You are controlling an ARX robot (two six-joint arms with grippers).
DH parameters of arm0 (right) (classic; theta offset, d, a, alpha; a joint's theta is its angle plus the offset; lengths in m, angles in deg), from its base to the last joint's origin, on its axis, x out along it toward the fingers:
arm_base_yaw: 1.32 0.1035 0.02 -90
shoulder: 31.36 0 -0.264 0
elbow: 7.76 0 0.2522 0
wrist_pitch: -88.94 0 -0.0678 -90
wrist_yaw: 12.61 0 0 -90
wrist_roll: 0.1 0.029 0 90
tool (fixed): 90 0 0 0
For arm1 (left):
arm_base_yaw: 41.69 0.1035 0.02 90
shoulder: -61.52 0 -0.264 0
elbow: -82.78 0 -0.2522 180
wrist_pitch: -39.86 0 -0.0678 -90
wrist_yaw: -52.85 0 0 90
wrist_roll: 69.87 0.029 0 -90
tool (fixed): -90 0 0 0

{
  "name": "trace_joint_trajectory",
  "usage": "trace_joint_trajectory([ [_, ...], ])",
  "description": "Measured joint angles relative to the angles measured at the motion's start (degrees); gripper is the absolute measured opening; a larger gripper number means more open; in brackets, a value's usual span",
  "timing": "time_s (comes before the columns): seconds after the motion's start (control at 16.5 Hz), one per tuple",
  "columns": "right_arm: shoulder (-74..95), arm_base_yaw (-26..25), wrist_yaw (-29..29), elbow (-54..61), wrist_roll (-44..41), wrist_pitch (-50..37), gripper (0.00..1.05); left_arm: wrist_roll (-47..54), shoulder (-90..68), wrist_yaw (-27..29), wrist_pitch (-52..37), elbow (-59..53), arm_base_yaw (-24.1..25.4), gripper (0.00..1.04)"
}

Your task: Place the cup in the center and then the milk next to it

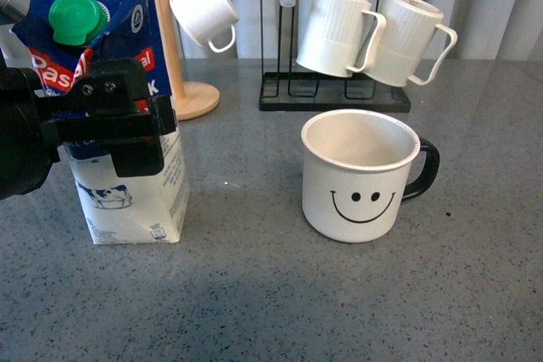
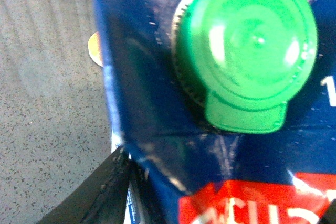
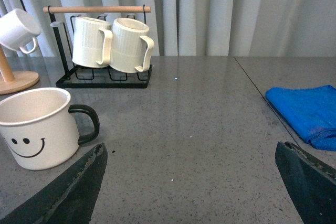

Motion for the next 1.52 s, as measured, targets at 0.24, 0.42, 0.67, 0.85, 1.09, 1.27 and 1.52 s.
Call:
trace_joint_trajectory([
  [0.24, 0.00, 0.00, 0.00, 0.00, 0.00, 0.02, 0.98, -0.07, 0.02, 0.09, -0.92, -0.02, 0.07, 0.33],
  [0.42, 0.00, 0.00, 0.00, 0.00, 0.00, 0.02, 0.98, -0.07, 1.31, 0.13, -0.33, -0.02, -0.50, 0.16],
  [0.67, 0.00, 0.00, 0.00, 0.00, 0.00, 0.02, 0.98, 0.11, 6.38, 1.33, 4.48, 0.28, -1.79, 0.09],
  [0.85, 0.00, 0.00, 0.00, 0.00, 0.00, 0.02, 0.98, 0.31, 4.07, 4.39, 2.60, 3.65, -6.51, 0.06],
  [1.09, 0.00, 0.00, 0.00, 0.00, 0.00, 0.02, 0.98, -0.33, -1.03, 6.40, 0.87, 4.76, -9.99, 0.06],
  [1.27, 0.00, 0.00, 0.00, 0.00, 0.00, 0.02, 0.98, -0.63, -3.85, 8.76, -0.94, 6.36, -11.13, 0.05],
  [1.52, 0.00, 0.00, 0.00, 0.00, 0.00, 0.00, 0.98, -3.74, -7.10, 10.12, -2.36, 8.57, -12.85, 0.05],
])
